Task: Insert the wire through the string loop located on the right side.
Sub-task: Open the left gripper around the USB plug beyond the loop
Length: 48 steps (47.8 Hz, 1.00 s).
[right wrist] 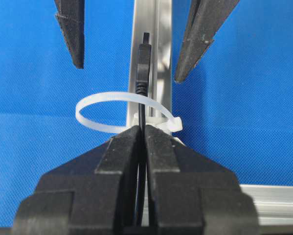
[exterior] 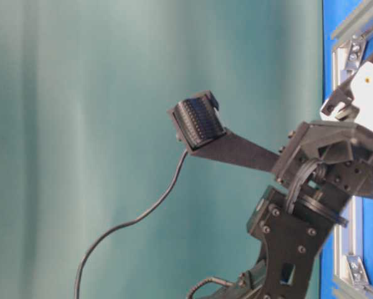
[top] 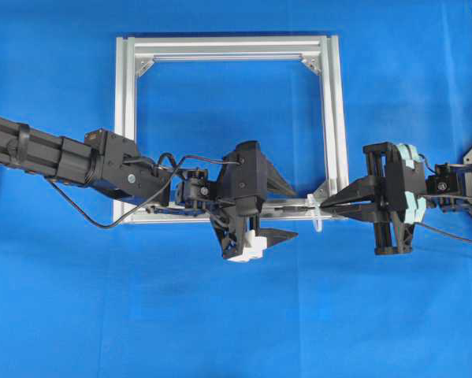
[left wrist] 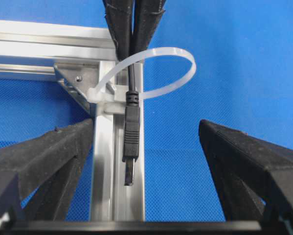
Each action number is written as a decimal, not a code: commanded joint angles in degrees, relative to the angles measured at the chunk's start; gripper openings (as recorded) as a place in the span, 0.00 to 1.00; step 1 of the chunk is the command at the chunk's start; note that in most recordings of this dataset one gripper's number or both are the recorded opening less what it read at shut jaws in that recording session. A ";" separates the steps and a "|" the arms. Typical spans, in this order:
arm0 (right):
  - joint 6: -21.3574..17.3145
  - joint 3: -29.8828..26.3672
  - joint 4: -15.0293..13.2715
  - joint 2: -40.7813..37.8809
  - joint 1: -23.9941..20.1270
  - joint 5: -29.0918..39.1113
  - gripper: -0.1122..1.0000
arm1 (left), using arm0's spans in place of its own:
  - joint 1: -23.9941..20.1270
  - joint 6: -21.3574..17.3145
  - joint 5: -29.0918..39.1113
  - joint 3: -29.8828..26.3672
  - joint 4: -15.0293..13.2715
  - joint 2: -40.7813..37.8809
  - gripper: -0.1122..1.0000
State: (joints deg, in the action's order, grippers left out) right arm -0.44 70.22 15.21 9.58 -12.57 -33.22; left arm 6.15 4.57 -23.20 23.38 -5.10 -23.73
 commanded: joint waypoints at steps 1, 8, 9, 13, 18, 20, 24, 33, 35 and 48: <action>0.09 -0.97 -0.09 0.35 0.09 -0.26 0.07 | 0.09 0.00 -0.35 -1.14 0.09 0.97 0.91; 0.09 -0.97 -0.09 0.35 0.09 -0.26 0.07 | 0.09 0.00 -0.35 -1.23 0.09 0.97 0.91; 0.09 -0.97 -0.09 0.35 0.00 -0.26 0.07 | 0.09 0.00 -0.35 -1.14 0.09 0.97 0.91; 0.09 -0.97 -0.09 0.35 0.09 -0.26 0.07 | 0.09 0.00 -0.35 -1.14 0.09 0.97 0.91; 0.09 -0.88 -0.09 0.35 0.09 -0.26 0.07 | 0.09 0.00 -0.35 -1.23 0.09 0.97 0.91; 0.09 -0.97 -0.09 0.35 0.09 -0.18 0.07 | 0.09 0.00 -0.26 -1.23 0.09 0.97 0.91; 0.09 -0.88 -0.09 0.35 0.09 -0.26 0.07 | 0.09 0.00 -0.35 -1.23 0.09 0.97 0.91; 0.09 -0.97 -0.09 0.35 0.00 -0.26 0.07 | 0.09 0.00 -0.35 -1.23 0.09 0.97 0.91; 0.09 -0.97 -0.09 0.35 0.09 -0.26 0.07 | 0.09 0.00 -0.35 -1.23 0.09 0.97 0.90; 0.09 -0.88 -0.09 0.35 0.09 -0.26 0.07 | 0.35 -0.79 -0.62 -1.58 0.09 0.97 0.68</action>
State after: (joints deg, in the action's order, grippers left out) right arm -0.44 70.14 15.12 9.58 -12.57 -33.22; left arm 6.33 3.96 -23.29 23.29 -5.19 -23.82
